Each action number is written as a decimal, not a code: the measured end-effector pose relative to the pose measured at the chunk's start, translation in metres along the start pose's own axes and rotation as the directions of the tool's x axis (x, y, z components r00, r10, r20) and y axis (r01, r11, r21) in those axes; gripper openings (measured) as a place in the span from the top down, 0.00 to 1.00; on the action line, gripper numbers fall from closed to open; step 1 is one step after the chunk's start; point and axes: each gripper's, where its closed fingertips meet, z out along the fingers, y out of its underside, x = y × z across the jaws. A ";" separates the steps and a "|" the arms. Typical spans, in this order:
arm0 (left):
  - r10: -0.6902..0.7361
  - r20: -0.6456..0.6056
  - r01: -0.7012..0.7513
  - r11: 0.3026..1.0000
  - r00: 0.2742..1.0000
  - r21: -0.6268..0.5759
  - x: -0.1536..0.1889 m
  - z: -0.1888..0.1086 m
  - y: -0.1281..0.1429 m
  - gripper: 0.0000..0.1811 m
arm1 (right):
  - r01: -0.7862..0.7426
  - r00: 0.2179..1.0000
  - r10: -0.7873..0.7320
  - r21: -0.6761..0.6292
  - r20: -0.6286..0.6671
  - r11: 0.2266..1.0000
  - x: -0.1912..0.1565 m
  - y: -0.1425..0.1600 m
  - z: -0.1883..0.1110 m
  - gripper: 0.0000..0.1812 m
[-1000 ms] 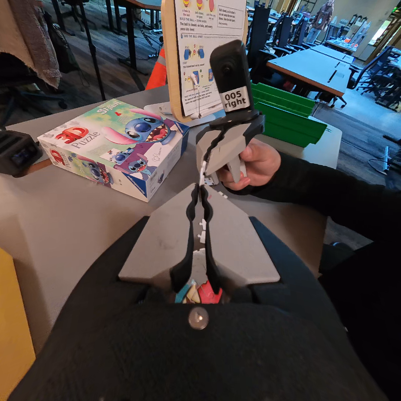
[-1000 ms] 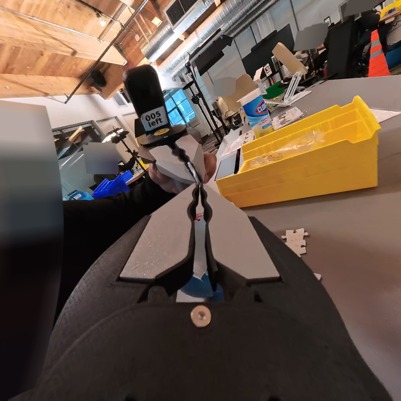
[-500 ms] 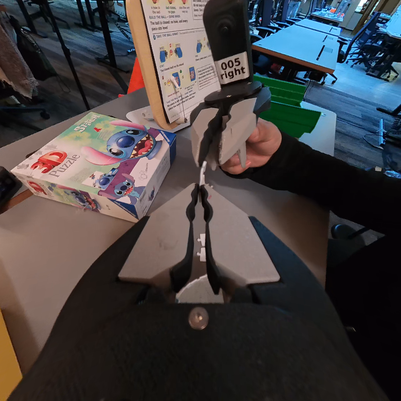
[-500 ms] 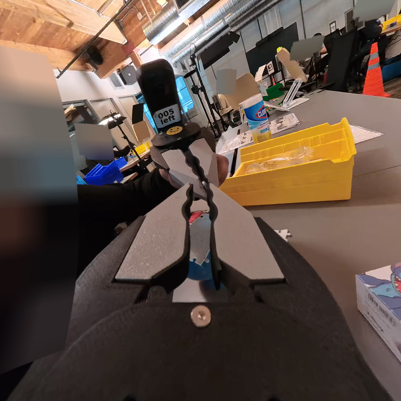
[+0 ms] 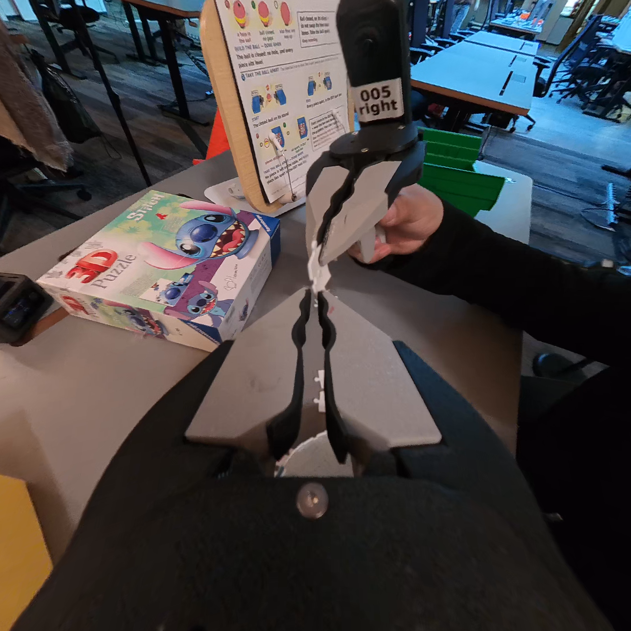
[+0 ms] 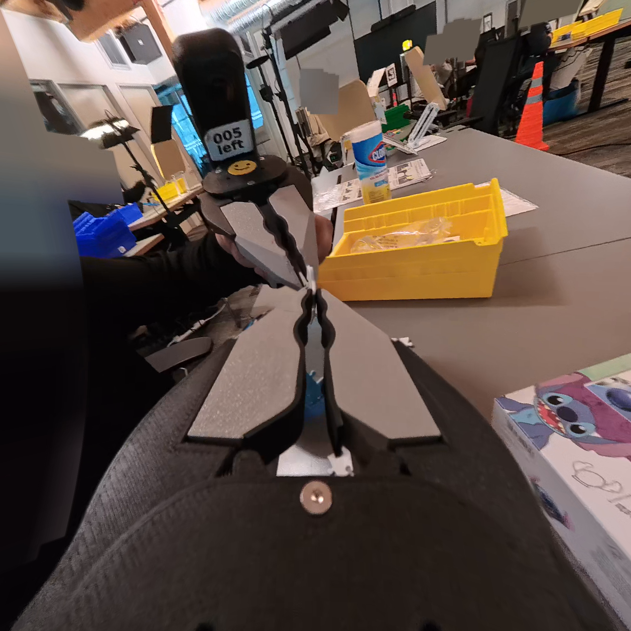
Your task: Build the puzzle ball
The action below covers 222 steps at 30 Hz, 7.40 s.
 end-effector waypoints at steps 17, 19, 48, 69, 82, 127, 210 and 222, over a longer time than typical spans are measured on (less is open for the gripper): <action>0.089 0.248 -0.079 0.995 0.965 -0.053 0.001 -0.141 0.153 0.76 | -0.110 0.990 0.026 -0.643 -0.138 0.758 0.073 0.143 -0.010 1.00; 0.053 0.220 -0.040 0.997 0.974 -0.065 -0.001 -0.144 0.174 0.75 | -0.094 0.993 0.019 -0.684 -0.116 0.724 0.076 0.154 -0.007 1.00; -0.012 0.213 -0.004 0.997 0.977 0.074 -0.004 -0.153 0.204 0.75 | 0.238 0.971 -0.198 -0.600 0.134 0.764 0.034 0.171 0.056 0.83; -0.119 0.126 0.111 0.991 0.985 0.074 -0.002 -0.156 0.208 0.75 | 0.382 0.907 -0.402 -0.654 0.129 0.653 0.063 0.192 0.083 0.89; -0.061 0.262 0.023 0.989 0.963 0.145 -0.011 -0.125 0.044 0.85 | 0.348 0.804 -0.485 -0.390 -0.345 0.853 0.044 0.051 0.015 0.89; 0.231 -0.136 -0.268 0.833 0.963 -0.484 0.024 -0.017 0.017 1.00 | 0.349 0.903 -0.368 -0.122 -0.221 0.929 -0.032 0.002 0.029 1.00; 0.155 -0.024 -0.157 0.982 0.988 -0.106 0.049 -0.070 0.026 1.00 | 0.432 0.898 -0.432 -0.016 -0.088 0.902 -0.090 -0.009 0.063 1.00; 0.165 -0.012 -0.165 0.981 0.986 -0.102 0.052 -0.074 0.028 1.00 | 0.465 0.878 -0.468 -0.052 -0.097 0.884 -0.093 -0.006 0.065 1.00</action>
